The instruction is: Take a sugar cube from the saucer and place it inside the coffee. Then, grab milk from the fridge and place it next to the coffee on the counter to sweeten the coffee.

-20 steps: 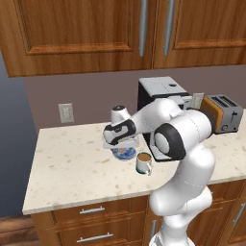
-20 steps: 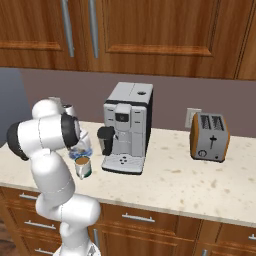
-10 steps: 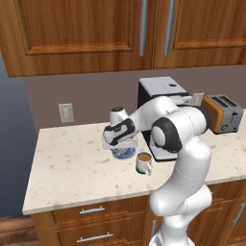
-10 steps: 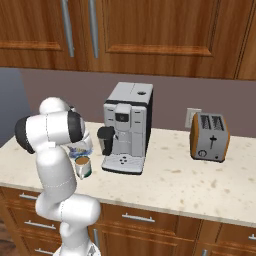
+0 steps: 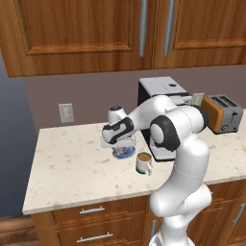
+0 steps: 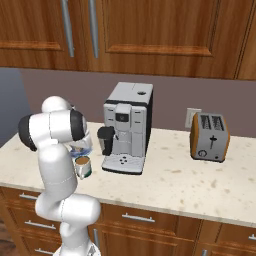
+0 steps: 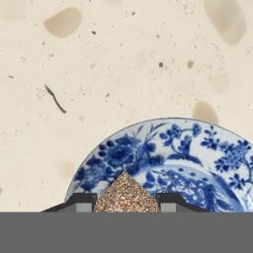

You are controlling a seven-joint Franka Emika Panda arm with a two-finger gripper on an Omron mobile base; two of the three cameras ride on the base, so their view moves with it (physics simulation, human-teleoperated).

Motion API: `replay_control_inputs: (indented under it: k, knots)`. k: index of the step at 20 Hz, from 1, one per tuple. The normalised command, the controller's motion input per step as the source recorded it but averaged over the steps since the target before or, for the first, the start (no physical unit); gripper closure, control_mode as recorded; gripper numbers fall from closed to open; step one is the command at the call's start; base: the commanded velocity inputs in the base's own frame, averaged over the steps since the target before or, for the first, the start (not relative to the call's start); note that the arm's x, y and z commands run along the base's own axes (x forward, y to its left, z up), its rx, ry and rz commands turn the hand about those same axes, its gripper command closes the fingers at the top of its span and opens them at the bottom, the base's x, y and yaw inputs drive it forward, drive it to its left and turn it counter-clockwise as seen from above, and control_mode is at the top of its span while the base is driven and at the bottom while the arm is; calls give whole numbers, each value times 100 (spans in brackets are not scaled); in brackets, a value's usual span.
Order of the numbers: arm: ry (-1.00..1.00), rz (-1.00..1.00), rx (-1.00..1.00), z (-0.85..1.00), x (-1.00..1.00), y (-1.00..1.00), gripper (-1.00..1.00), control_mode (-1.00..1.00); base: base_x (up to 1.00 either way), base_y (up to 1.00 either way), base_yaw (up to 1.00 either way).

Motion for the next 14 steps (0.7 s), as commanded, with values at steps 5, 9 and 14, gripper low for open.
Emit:
replay_control_inputs:
  k: [5,9,14]
  knots:
    - [0,0,4,26,-5,-4,100,-100,0,0,0]
    - [0,-3,9,57,-30,-27,100,-100,0,0,0]
    - [0,-2,14,57,-52,-51,100,-100,0,0,0]
